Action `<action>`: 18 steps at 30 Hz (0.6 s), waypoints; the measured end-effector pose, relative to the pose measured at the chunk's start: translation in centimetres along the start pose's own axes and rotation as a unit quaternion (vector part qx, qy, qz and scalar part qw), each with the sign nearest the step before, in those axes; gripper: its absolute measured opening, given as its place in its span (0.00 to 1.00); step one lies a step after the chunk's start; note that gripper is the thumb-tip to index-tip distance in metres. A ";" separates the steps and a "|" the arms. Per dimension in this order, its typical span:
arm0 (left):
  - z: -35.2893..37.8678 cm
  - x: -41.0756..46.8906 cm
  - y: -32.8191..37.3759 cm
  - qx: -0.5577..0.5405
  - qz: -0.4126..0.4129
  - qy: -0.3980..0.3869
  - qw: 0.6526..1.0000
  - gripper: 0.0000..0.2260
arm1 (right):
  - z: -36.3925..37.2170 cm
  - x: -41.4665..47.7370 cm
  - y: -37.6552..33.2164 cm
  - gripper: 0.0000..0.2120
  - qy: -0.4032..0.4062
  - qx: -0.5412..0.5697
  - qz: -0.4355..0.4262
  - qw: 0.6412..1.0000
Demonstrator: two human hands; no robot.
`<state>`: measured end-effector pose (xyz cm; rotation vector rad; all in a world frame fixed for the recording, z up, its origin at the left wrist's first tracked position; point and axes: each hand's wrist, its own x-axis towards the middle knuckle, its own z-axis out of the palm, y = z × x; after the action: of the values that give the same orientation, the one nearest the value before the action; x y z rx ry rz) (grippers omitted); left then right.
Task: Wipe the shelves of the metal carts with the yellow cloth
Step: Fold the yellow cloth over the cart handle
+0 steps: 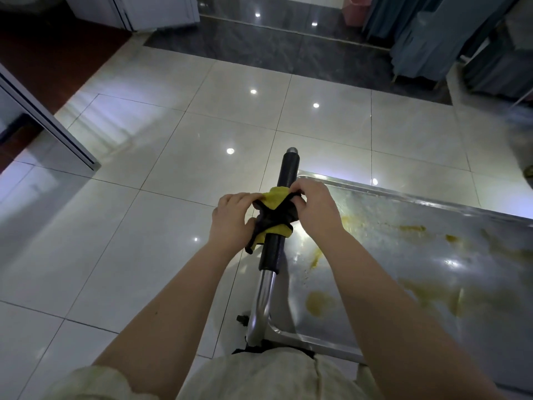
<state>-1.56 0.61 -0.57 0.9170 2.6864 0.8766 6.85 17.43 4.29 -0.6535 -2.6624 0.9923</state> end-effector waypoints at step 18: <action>-3.1 4.8 3.9 -0.073 0.003 -0.045 0.996 0.06 | -5.5 1.1 1.1 0.08 -0.007 0.092 -0.046 0.995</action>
<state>-4.40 4.51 4.32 0.9103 2.5082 0.9930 8.19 21.79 7.69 -0.4822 -2.5461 1.2012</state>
